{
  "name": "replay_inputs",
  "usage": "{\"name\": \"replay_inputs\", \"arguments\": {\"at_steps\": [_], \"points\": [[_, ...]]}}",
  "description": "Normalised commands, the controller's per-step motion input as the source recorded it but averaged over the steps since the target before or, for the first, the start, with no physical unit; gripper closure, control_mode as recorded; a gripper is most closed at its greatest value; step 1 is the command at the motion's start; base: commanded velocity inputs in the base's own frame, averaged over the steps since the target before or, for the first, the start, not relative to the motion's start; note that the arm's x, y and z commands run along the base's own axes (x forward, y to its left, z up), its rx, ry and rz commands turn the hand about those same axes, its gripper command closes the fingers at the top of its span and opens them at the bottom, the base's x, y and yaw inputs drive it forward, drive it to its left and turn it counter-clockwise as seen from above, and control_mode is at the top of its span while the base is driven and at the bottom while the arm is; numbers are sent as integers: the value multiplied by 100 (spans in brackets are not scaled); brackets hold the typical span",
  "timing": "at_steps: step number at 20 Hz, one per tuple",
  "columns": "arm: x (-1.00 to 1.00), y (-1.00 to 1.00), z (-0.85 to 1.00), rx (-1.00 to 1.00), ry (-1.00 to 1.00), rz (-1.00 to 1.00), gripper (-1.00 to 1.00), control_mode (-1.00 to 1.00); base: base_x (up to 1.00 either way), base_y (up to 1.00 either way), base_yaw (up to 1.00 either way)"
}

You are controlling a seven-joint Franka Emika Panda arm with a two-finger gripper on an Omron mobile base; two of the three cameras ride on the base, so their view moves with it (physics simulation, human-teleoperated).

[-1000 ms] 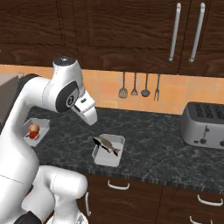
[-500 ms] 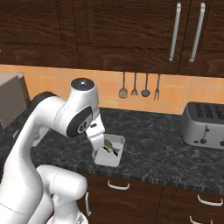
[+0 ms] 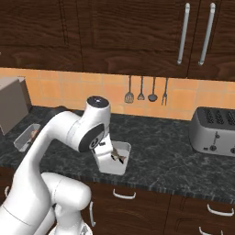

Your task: Take the meat container that has the fish and place it on the second highest rack of the freezer. Then take the vegetable container that has the bell pepper and onion and place it on the highest rack of the freezer.

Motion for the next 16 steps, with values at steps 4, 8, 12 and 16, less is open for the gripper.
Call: {"name": "replay_inputs", "arguments": {"at_steps": [4,8,12,16], "points": [[0,-5,-49,7,12,-6,-100,-100,0,0,0],[0,-11,-54,3,13,-8,-100,-100,0,0,0],[0,-23,-41,4,10,-8,-100,-100,0,0,0],[5,-18,-15,10,4,-2,-100,-100,0,0,0]]}}
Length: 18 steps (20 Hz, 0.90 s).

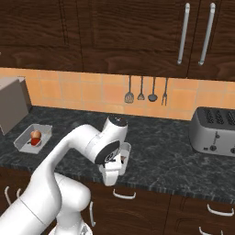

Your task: Take the meat container that has the fish and place it on the second highest rack of the freezer. Then take the vegetable container that has the bell pepper and onion and place it on the highest rack of the freezer.

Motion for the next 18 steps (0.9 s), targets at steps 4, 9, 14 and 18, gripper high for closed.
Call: {"name": "replay_inputs", "arguments": {"at_steps": [4,9,14,18], "points": [[31,-1,-15,1,6,0,-100,-100,0,0,0],[56,0,-18,0,9,-4,-100,-100,0,0,0],[36,0,-24,0,7,-5,-100,-100,0,0,0],[41,0,-31,0,8,-6,-100,-100,0,0,0]]}}
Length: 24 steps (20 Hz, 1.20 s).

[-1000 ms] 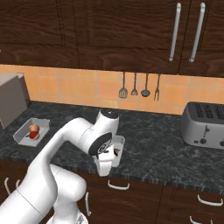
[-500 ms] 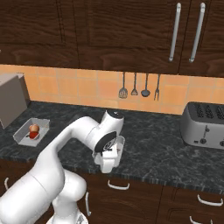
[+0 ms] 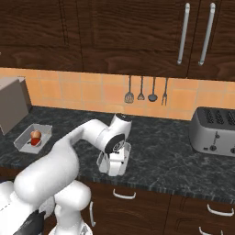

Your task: Take the meat container that has the fish and place it on the second highest rack of the freezer. Then take the vegetable container that has the bell pepper and onion and place it on the highest rack of the freezer.

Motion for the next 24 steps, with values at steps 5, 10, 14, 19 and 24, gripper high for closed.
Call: {"name": "replay_inputs", "arguments": {"at_steps": [5,10,14,19,24], "points": [[34,0,-40,0,6,-5,-100,-100,0,0,0],[31,-5,-30,2,5,-3,-100,-100,0,0,0],[29,-12,-20,11,2,0,-100,-100,0,0,0],[11,0,-47,4,3,0,-100,-100,0,0,0],[42,0,-57,0,13,0,-100,-100,0,0,0]]}}
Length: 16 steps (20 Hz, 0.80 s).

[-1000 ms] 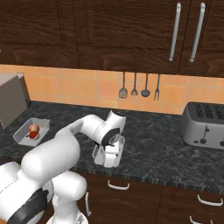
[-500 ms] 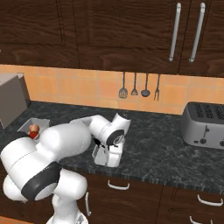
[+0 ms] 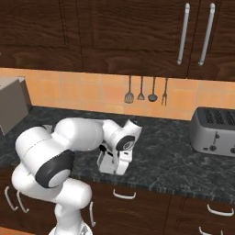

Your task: Take the meat container that has the fish and place it on the second highest rack of the freezer. Then take the vegetable container that has the bell pepper and onion and place it on the highest rack of the freezer.

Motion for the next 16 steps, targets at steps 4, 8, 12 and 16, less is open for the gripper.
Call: {"name": "replay_inputs", "arguments": {"at_steps": [4,8,12,16], "points": [[38,40,-89,-13,22,0,100,-100,0,0,0],[5,64,-91,-12,18,-3,100,-100,0,0,0],[-85,40,-75,-2,-15,-12,100,-100,0,0,0],[-32,25,-50,-6,-15,-21,100,-100,0,0,0]]}}
